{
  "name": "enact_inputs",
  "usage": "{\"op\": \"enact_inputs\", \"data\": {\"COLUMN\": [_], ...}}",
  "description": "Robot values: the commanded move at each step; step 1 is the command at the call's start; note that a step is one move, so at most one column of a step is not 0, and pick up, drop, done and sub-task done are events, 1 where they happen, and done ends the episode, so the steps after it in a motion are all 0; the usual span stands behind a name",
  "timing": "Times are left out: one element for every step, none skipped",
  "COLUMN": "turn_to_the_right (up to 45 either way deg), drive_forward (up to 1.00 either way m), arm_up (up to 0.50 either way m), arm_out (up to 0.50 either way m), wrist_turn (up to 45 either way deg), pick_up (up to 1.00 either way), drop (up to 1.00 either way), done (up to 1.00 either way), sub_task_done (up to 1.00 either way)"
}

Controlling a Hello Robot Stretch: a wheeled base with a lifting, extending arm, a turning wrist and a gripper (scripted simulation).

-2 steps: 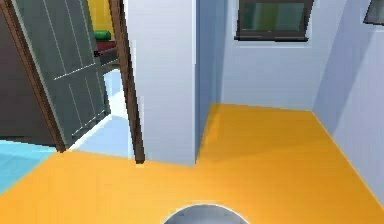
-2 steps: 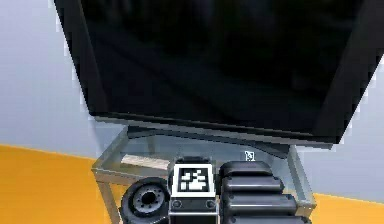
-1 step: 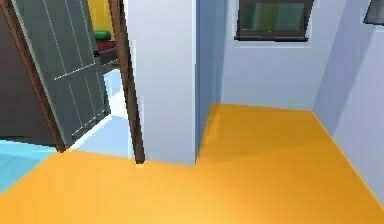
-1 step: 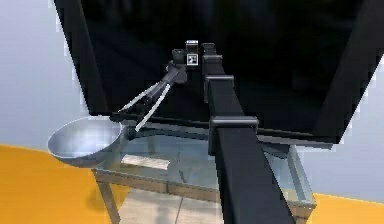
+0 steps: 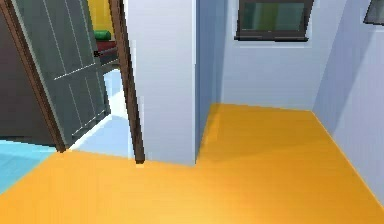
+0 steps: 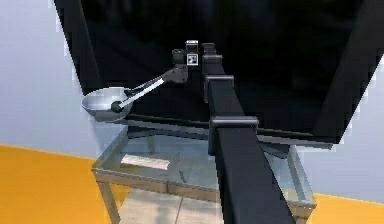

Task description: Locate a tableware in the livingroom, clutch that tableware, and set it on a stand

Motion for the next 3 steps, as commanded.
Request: {"op": "enact_inputs", "data": {"turn_to_the_right": [0.0, 0.0, 0.0], "drive_forward": [0.0, 0.0, 0.0], "arm_up": [0.0, 0.0, 0.0], "arm_out": [0.0, 0.0, 0.0], "wrist_turn": [45.0, 45.0, 0.0], "pick_up": [0.0, 0.0, 0.0], "drop": [0.0, 0.0, 1.0], "done": [0.0, 0.0, 0.0], "sub_task_done": [0.0, 0.0, 0.0]}}
